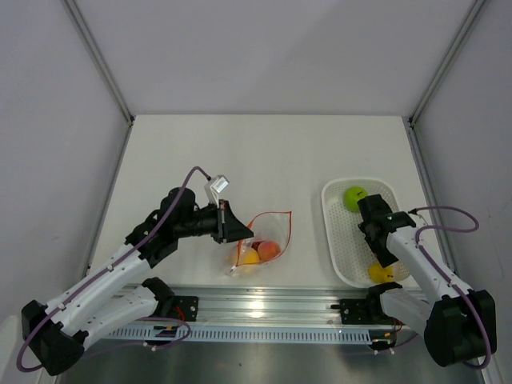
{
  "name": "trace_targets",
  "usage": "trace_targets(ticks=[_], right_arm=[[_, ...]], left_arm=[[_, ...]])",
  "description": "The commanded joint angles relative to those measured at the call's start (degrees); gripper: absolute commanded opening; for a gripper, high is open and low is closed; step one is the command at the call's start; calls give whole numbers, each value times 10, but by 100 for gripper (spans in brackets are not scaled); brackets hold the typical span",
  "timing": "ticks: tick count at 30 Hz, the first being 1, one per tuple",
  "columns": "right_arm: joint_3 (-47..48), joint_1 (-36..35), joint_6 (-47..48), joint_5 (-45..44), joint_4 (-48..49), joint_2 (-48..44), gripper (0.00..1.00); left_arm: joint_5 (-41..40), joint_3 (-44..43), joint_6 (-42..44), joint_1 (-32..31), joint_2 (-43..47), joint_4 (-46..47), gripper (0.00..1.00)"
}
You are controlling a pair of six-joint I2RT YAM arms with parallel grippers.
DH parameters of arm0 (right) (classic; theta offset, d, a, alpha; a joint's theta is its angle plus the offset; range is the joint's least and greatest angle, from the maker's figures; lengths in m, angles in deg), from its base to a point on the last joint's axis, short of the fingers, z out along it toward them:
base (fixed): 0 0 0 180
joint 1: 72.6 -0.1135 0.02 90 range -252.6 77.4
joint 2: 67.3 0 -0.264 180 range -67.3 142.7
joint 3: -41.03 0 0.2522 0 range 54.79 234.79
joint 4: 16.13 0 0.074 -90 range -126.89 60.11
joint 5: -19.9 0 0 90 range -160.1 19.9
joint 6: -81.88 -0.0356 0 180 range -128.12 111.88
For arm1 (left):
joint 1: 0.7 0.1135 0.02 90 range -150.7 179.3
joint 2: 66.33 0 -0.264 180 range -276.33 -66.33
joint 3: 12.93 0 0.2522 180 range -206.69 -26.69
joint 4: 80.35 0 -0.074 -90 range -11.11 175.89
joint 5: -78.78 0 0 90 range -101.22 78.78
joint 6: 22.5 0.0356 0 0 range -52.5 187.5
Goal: Place the food in the zip-top bag and seal the zipper
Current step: Pick up the fake fruit from the bin.
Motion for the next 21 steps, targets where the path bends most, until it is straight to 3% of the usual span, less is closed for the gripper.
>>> trace_targets(ticks=[1, 15, 21], right_arm=[[-4, 7, 57, 27, 48, -6, 98], [-38, 197, 206, 84, 126, 48, 94], [-32, 205, 254, 108, 177, 66, 93]], left_arm=[[31, 17, 13, 0, -3, 53, 0], [52, 44, 1, -28, 7, 78, 1], [52, 45, -6, -40, 5, 89, 1]])
